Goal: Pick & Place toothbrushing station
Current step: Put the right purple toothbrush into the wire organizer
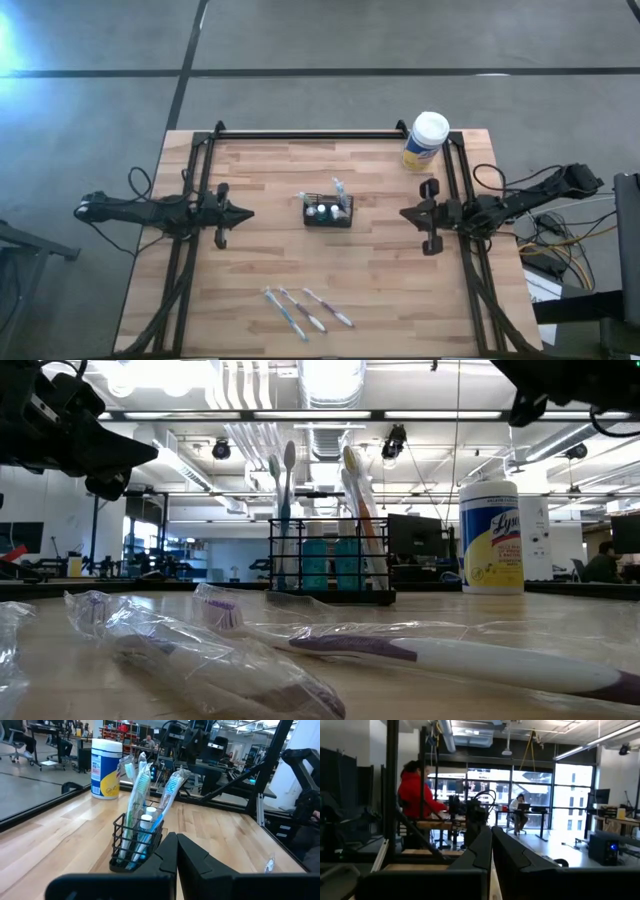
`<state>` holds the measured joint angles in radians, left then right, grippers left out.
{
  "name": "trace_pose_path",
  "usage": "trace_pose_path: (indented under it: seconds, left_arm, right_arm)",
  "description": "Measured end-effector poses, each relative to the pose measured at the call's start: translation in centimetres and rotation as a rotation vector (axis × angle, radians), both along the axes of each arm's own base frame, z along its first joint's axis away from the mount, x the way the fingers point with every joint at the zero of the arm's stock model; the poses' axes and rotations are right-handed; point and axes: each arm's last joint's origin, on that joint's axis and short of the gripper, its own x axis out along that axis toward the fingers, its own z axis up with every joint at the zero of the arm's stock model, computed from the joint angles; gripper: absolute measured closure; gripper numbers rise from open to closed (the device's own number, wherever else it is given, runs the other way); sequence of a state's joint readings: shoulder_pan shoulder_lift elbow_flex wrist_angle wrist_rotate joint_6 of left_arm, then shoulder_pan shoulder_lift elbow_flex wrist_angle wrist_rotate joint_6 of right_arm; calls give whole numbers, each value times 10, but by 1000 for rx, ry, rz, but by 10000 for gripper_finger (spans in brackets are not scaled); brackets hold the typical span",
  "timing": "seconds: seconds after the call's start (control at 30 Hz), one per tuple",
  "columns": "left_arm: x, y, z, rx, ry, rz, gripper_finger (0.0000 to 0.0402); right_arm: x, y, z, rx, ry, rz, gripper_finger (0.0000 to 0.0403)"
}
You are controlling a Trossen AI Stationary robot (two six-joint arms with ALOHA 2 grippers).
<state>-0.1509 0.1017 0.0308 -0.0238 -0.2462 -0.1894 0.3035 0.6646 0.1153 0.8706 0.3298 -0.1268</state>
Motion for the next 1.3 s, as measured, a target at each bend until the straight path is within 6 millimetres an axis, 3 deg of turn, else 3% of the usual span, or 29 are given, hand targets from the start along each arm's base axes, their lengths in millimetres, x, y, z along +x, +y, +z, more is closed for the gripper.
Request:
trace_pose_path:
  seconds: [0.27, 0.47, 0.63, 1.03, 1.3]
  left_arm:
    - [2, -6, -3, 30, 35, -186, 396]
    - [5, -6, -1, 24, 97, -186, 396]
    - [8, -6, 7, 27, 96, -178, 396]
    - [10, -7, 9, -19, 103, -176, 396]
    - [10, -7, 8, 0, 106, -180, 396]
  right_arm:
    - [-8, -2, -16, 18, 17, 4, 394]
    - [-4, -1, -25, 82, 73, 26, 394]
    - [6, 2, -21, 99, 106, 31, 394]
    - [62, 23, -2, 72, 469, 30, 394]
    - [110, 75, 11, 6, 661, 129, 394]
